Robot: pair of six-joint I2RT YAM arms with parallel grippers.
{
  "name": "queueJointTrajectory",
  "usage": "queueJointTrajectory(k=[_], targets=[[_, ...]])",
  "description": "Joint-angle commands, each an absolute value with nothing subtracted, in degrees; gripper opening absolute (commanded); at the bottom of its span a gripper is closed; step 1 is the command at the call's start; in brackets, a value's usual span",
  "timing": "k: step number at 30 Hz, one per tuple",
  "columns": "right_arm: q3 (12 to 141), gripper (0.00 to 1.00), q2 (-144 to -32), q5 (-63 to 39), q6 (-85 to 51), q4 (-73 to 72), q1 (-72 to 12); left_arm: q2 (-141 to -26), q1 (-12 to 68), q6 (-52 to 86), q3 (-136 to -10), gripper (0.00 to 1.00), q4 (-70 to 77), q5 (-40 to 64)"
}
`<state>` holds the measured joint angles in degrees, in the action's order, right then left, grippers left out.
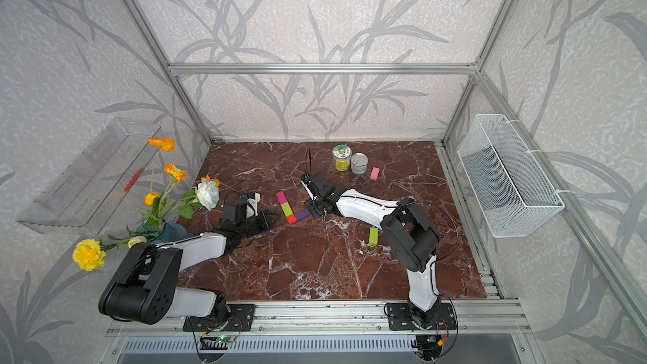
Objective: Assemble the letter v with building blocks
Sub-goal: Assemble the building block at the center of the board.
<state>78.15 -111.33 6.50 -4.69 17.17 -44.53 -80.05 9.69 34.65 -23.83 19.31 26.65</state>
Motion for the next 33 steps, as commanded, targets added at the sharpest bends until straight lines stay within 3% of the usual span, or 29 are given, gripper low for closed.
queueJointTrajectory(k=[1,33], targets=[[80.4,0.03,-113.3,7.3,-5.2,20.5,-44.0,-80.5,9.8,34.2,-23.7,0.37,19.6,26.2],[87.4,0.05,-122.0,2.9,-7.0,26.1,-41.5,-82.5,9.9,34.1,-24.8,0.37,19.9,26.3]])
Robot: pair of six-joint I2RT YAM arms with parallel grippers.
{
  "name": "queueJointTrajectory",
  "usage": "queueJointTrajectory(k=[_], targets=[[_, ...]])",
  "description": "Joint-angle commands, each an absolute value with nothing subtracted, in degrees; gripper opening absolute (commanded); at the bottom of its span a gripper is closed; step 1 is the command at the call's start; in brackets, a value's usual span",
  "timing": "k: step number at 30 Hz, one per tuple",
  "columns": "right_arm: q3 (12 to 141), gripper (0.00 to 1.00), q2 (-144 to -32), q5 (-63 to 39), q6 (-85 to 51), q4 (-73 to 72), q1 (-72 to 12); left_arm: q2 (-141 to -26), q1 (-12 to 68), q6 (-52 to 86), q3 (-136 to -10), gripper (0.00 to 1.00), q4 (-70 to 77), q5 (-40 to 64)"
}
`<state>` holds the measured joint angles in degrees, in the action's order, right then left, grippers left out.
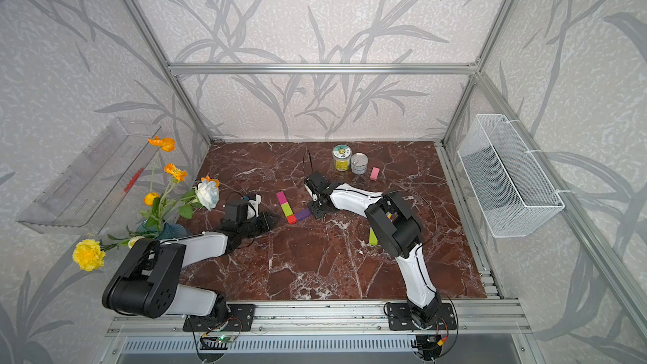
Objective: Assemble the letter v with building blocks
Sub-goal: Assemble the building block at the center of the board.
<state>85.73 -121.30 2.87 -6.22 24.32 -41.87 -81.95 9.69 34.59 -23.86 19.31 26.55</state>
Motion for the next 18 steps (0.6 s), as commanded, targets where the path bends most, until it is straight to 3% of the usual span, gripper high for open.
queueJointTrajectory(k=[1,18], targets=[[87.4,0.05,-122.1,3.0,-7.0,26.1,-41.5,-82.5,9.9,34.1,-24.8,0.37,19.9,26.3],[87.8,0.2,-123.9,2.2,-7.7,26.5,-41.1,-83.9,10.0,34.6,-24.5,0.35,20.8,26.6]])
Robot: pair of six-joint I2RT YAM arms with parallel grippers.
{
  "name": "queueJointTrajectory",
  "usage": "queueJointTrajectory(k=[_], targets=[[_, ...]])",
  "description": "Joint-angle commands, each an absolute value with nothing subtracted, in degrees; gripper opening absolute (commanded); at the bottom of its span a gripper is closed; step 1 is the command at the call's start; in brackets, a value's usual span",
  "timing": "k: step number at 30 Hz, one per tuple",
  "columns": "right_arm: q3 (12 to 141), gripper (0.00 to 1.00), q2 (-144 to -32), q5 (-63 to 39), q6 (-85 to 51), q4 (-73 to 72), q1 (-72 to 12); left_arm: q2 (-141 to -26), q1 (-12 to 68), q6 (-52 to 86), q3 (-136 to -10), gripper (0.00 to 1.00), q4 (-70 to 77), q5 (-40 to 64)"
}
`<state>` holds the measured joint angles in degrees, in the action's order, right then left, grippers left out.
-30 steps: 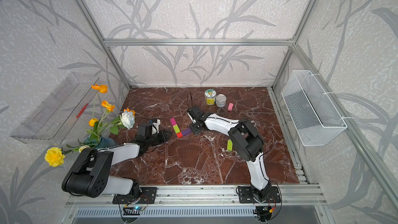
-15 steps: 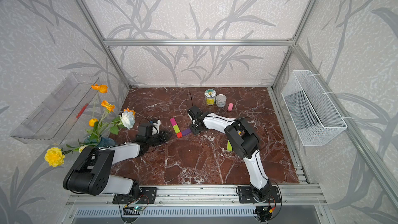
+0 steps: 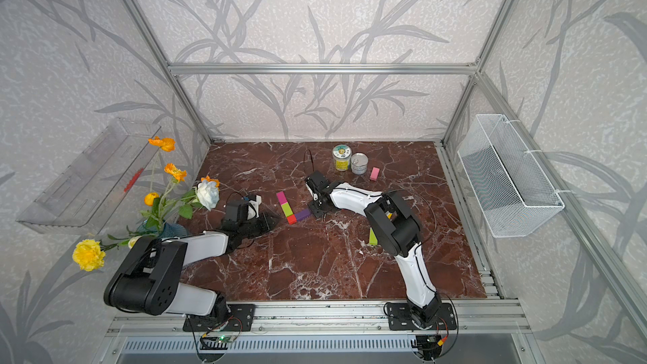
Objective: Assemble the letter v with building blocks
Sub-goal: Assemble the building block at the center of the board.
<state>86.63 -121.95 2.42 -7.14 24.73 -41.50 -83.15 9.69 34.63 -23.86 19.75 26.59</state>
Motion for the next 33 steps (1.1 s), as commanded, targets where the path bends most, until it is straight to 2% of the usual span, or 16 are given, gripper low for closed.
queueJointTrajectory(k=[1,3,8,20,24,33], targets=[[87.6,0.22,-123.8,2.4,-7.7,26.6,-41.2,-84.0,10.0,34.6,-24.4,0.35,20.9,26.6],[87.5,0.27,-123.5,2.6,-7.8,26.7,-41.1,-84.0,10.0,34.6,-24.4,0.35,21.0,26.7],[87.4,0.46,-123.2,2.5,-8.2,26.6,-41.1,-84.0,10.0,34.6,-24.3,0.35,21.1,26.7],[87.5,0.72,-122.1,1.7,-8.8,26.6,-40.8,-84.1,10.0,34.7,-23.8,0.35,21.5,26.5],[87.5,0.77,-121.9,1.3,-9.0,26.7,-40.6,-84.1,10.0,34.8,-23.7,0.35,21.7,26.6],[87.1,0.77,-120.4,-1.3,-9.9,25.5,-39.7,-84.0,10.1,34.8,-23.6,0.35,21.8,26.5]])
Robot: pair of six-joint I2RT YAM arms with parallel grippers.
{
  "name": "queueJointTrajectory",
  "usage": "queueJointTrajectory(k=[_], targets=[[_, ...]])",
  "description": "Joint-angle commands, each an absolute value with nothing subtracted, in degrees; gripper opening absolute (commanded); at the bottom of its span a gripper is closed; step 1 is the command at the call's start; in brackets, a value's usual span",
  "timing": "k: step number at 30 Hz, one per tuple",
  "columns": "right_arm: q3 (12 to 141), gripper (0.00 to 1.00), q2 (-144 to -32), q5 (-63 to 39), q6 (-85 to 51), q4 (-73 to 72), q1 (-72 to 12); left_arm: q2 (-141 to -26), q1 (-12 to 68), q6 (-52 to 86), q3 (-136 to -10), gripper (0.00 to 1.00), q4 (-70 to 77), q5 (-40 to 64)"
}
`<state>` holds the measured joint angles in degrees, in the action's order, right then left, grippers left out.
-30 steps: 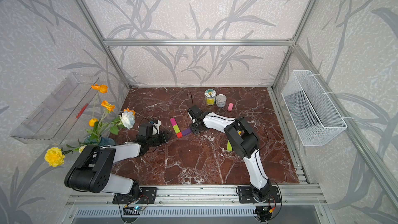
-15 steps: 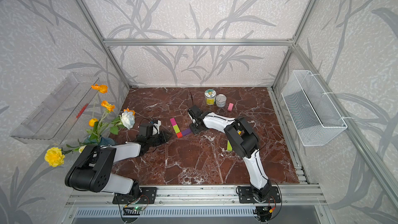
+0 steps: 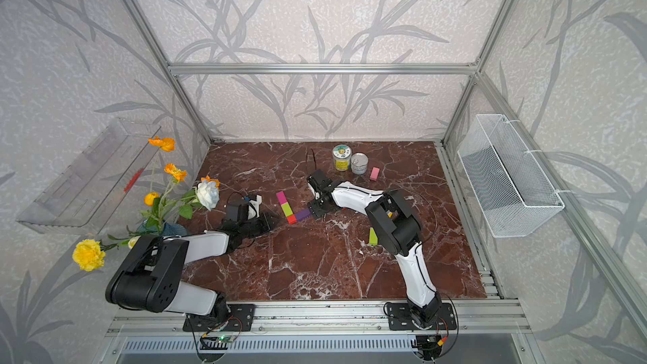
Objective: Assemble the letter v with building blocks
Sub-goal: Assemble the building block at the center of the board.
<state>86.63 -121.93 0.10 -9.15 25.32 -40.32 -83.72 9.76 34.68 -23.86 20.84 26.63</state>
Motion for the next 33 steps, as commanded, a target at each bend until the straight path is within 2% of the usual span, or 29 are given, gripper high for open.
queueJointTrajectory(k=[1,10,12,15,18,23,25,33], targets=[[87.0,0.77,-120.2,-1.7,-10.0,25.4,-39.6,-84.1,10.1,34.8,-23.6,0.35,21.8,26.5],[83.7,0.77,-115.3,-5.7,-10.6,22.0,-37.7,-84.2,10.1,35.0,-23.4,0.35,22.0,26.6],[82.3,0.75,-114.3,-6.9,-11.2,20.5,-37.1,-84.3,10.1,35.0,-23.3,0.32,22.1,26.9],[80.5,0.65,-113.4,-8.6,-11.4,18.9,-35.9,-84.3,10.2,35.0,-23.2,0.28,22.2,27.0],[80.1,0.49,-113.6,-9.7,-11.6,19.1,-35.1,-84.4,10.2,35.0,-23.2,0.21,22.3,27.3],[78.5,0.11,-113.4,-11.9,-11.9,18.6,-34.7,-84.3,10.3,35.2,-22.8,0.13,22.6,27.5],[77.4,0.01,-113.3,-12.9,-12.4,17.7,-34.7,-84.3,10.3,35.2,-22.7,0.11,22.6,27.6],[74.7,0.0,-113.9,-15.9,-14.2,15.8,-34.7,-84.8,10.5,35.2,-22.8,0.07,22.6,27.8]])
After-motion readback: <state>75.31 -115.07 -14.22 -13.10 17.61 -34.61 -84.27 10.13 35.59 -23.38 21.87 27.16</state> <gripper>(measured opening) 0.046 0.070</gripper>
